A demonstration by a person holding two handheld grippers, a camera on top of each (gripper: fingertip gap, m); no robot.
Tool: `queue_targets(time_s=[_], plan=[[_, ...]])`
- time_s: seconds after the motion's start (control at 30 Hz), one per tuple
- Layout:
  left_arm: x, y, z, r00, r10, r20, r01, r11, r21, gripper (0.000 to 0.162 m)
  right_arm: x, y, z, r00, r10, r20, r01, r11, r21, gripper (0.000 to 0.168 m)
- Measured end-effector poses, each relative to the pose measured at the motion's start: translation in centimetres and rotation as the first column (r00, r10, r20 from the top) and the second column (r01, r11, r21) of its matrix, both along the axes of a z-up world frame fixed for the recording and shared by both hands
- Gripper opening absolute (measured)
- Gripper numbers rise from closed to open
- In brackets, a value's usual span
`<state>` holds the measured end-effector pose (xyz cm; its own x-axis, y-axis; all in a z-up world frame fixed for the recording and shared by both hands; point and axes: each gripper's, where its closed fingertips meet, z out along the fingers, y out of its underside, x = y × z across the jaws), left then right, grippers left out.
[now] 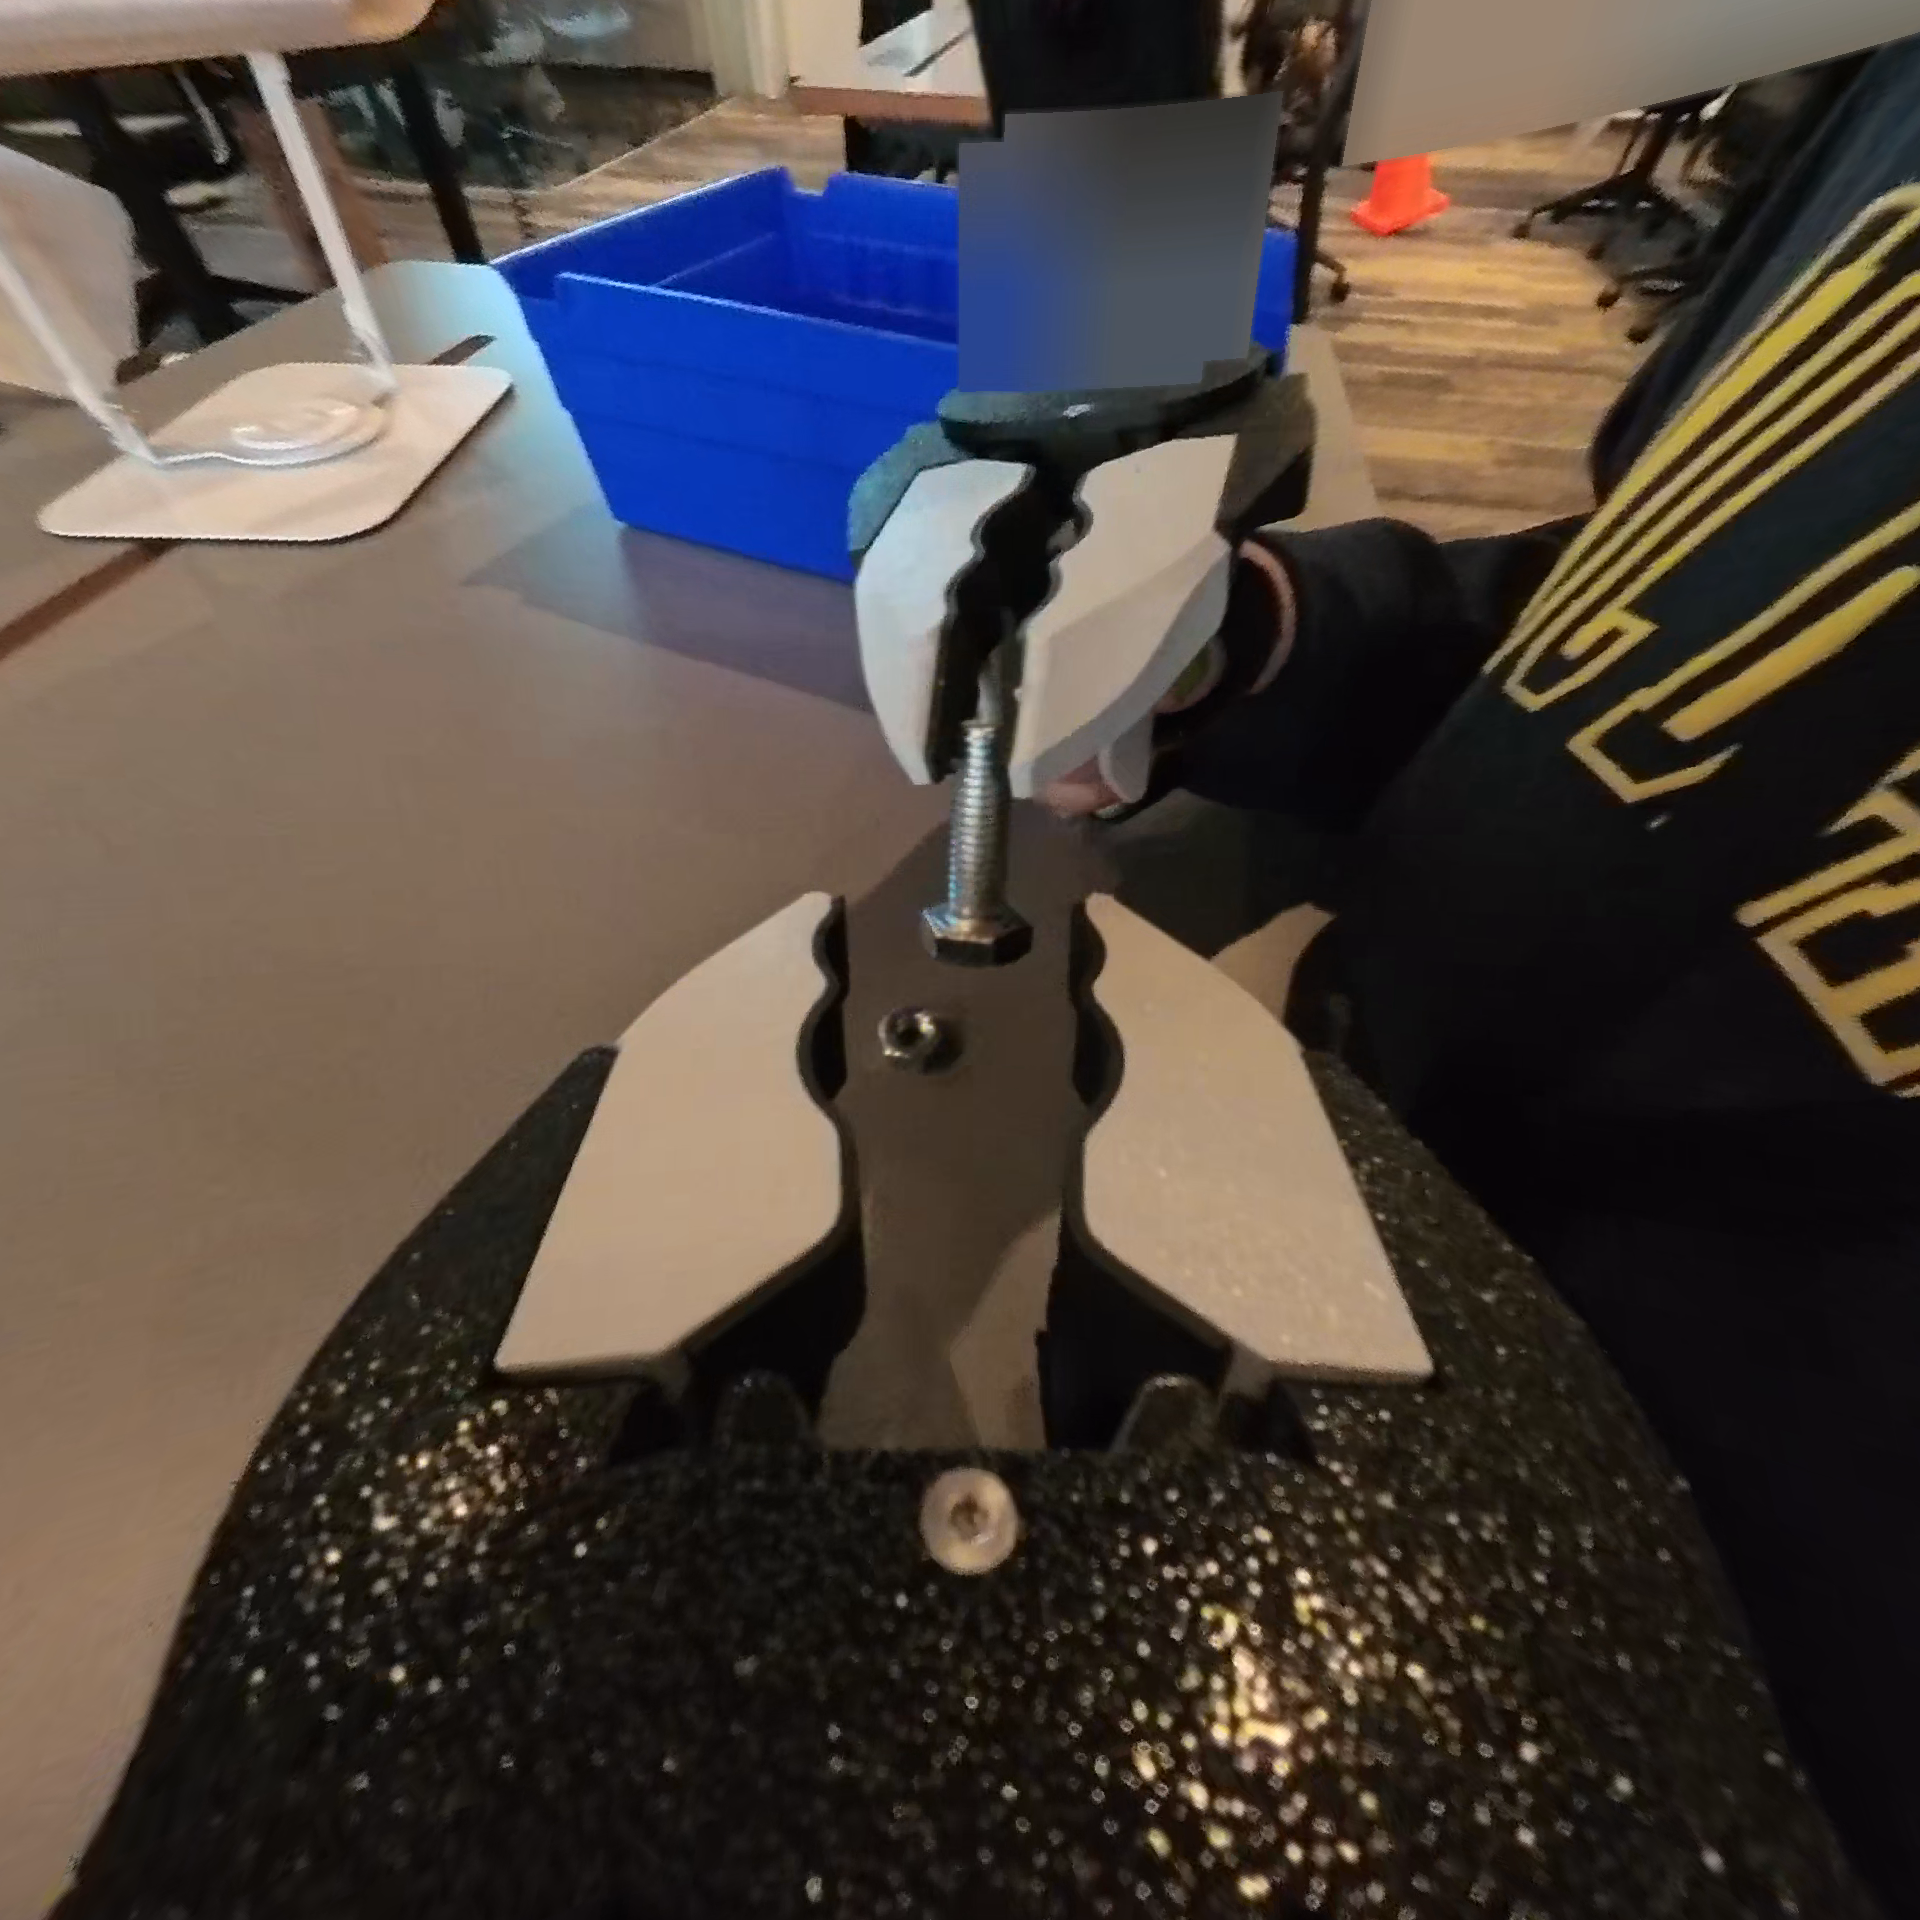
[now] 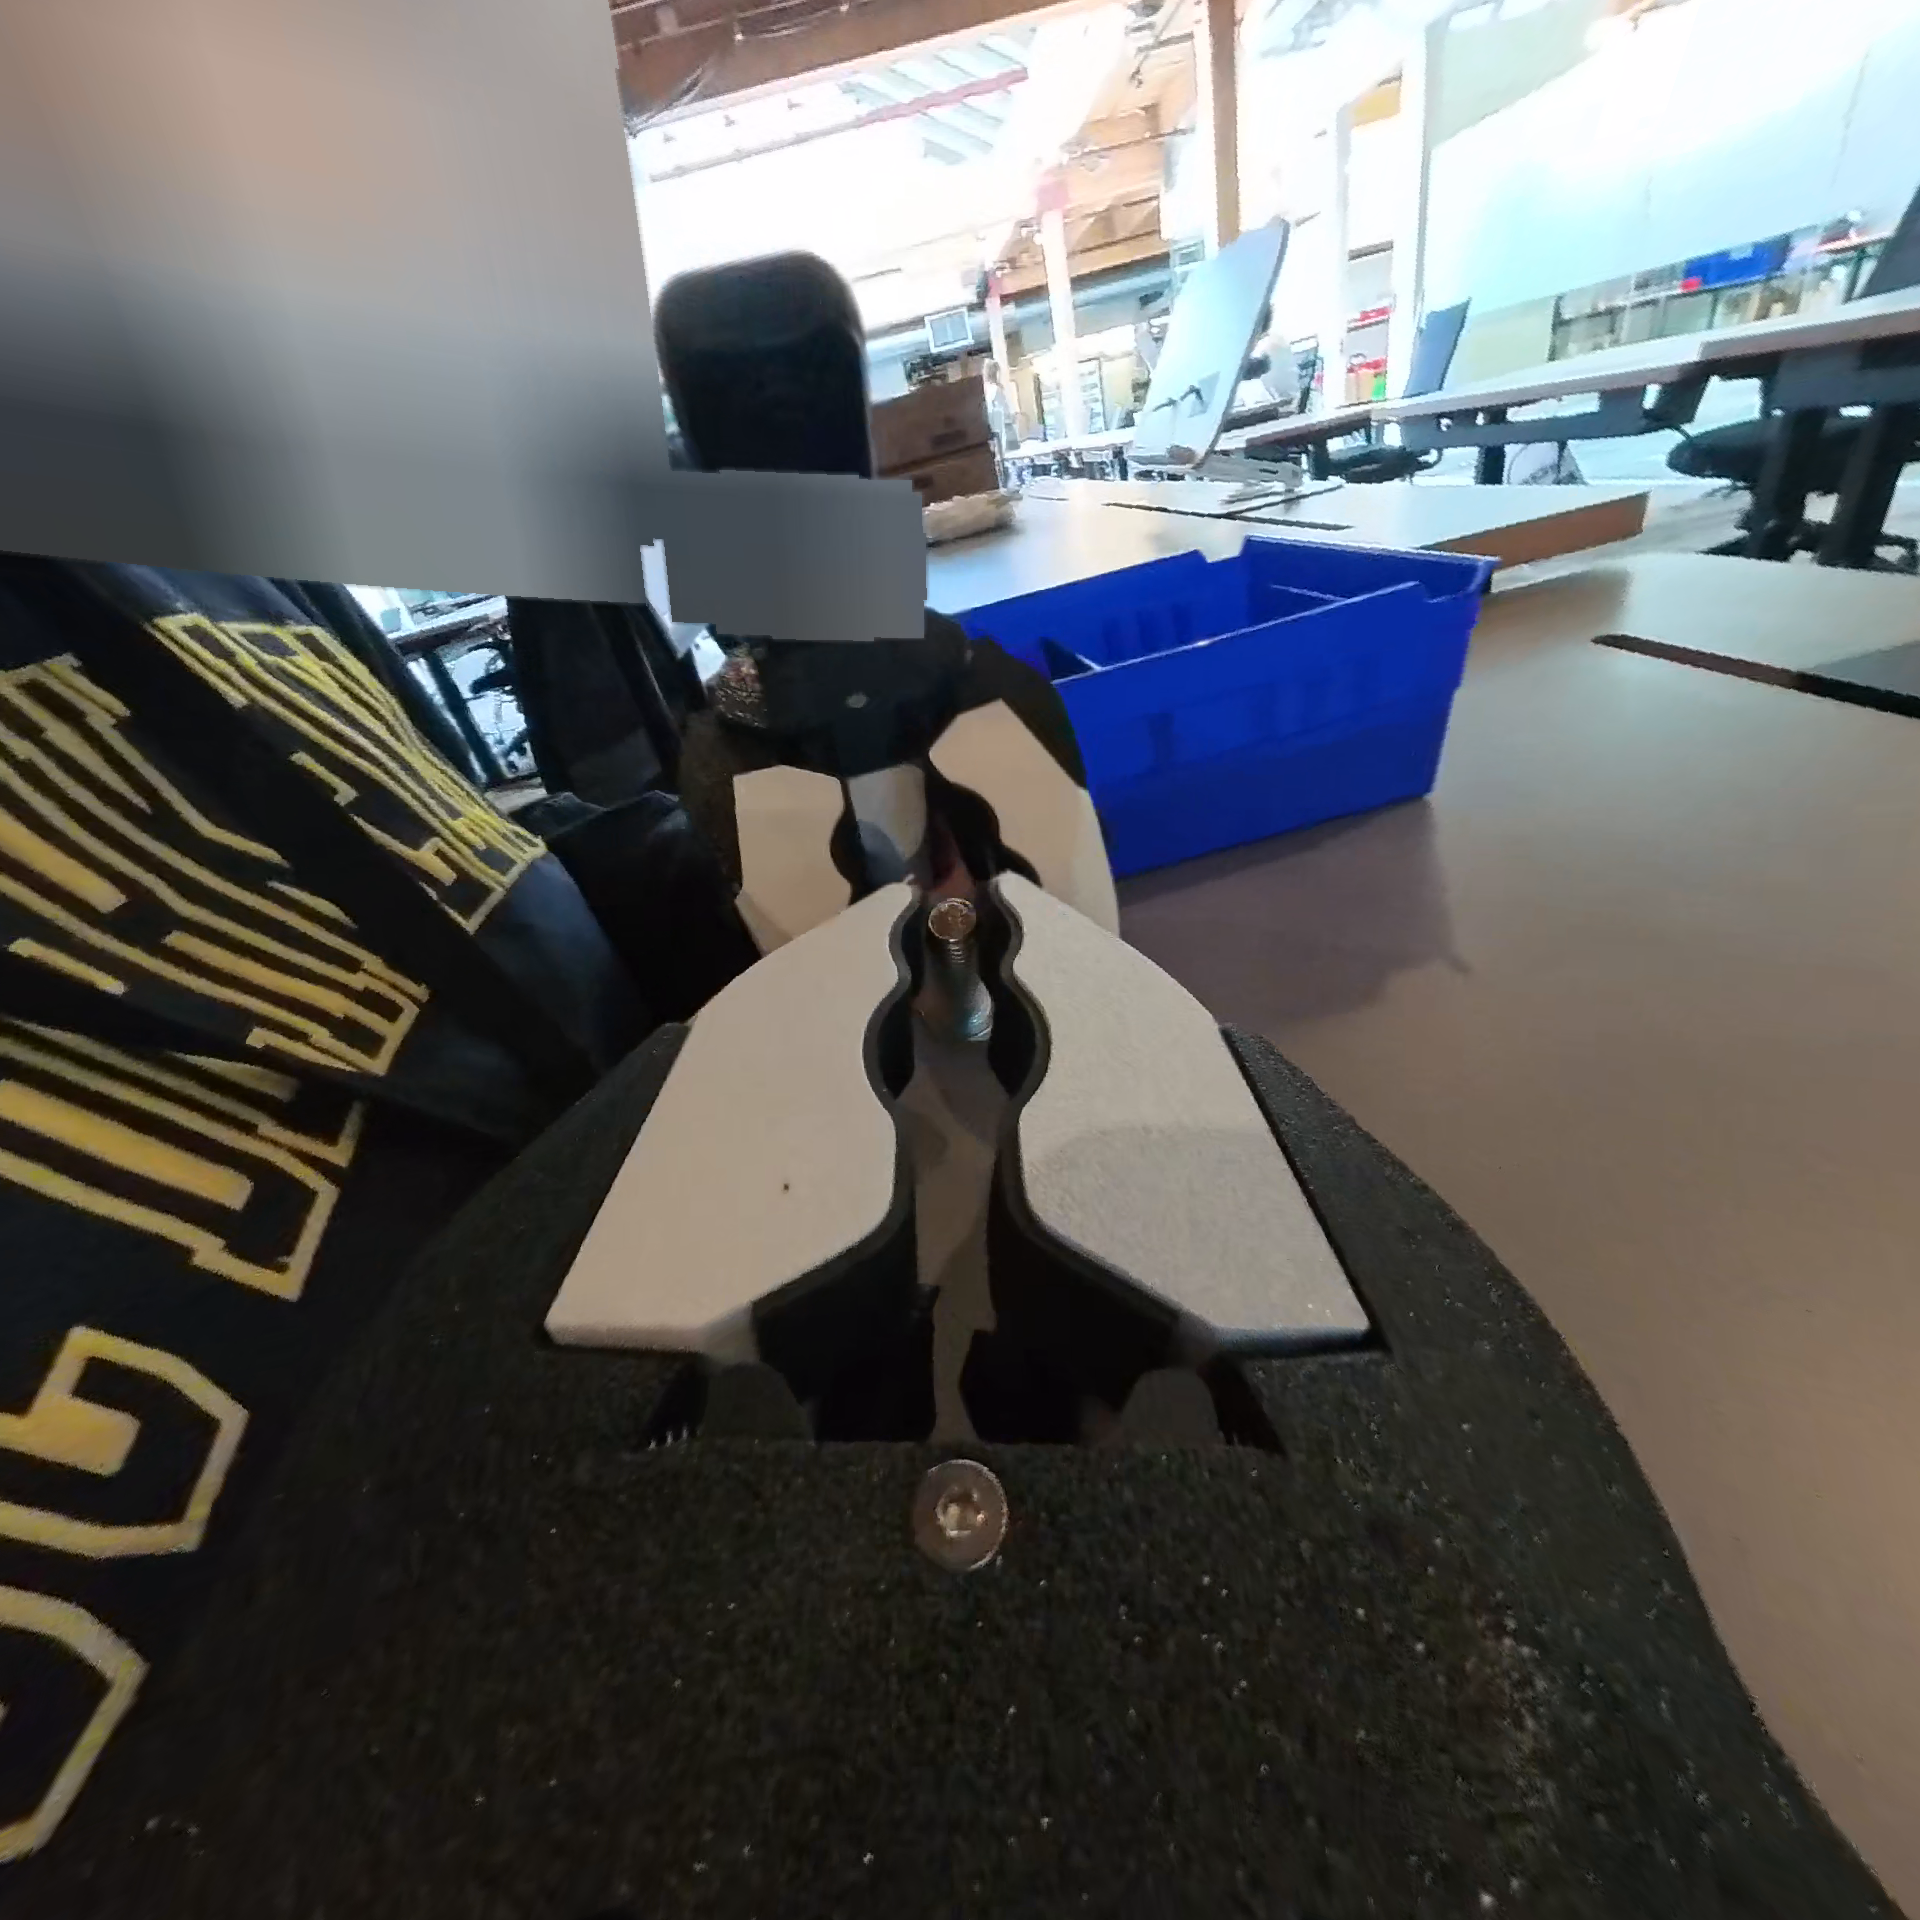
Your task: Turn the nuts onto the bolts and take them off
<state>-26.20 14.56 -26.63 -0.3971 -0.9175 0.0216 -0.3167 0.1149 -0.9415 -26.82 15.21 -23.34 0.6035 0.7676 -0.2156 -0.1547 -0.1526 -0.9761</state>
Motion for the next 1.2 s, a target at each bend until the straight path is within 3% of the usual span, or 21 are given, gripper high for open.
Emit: queue_targets(time_s=[0.13,0.43,1.2], plan=[[0.1,-0.5,0.1,1.000,-0.021,0.016,0.021,0.999,-0.038,0.035,0.1,0.1,0.0,1.000,-0.012,-0.001,0.012,1.000,0.007,0.010],[0.6,0.6,0.2,0.995,0.067,0.067,-0.071,0.995,0.067,0.024,0.4,0.5,0.2,0.998,-0.049,-0.047,0.049,0.999,0.002,0.009],[0.6,1.0,0.4,0.991,0.095,0.099,-0.105,0.989,0.102,0.018,0.9,0.8,0.1,0.995,-0.068,-0.076,0.067,0.998,-0.017,0.010]])
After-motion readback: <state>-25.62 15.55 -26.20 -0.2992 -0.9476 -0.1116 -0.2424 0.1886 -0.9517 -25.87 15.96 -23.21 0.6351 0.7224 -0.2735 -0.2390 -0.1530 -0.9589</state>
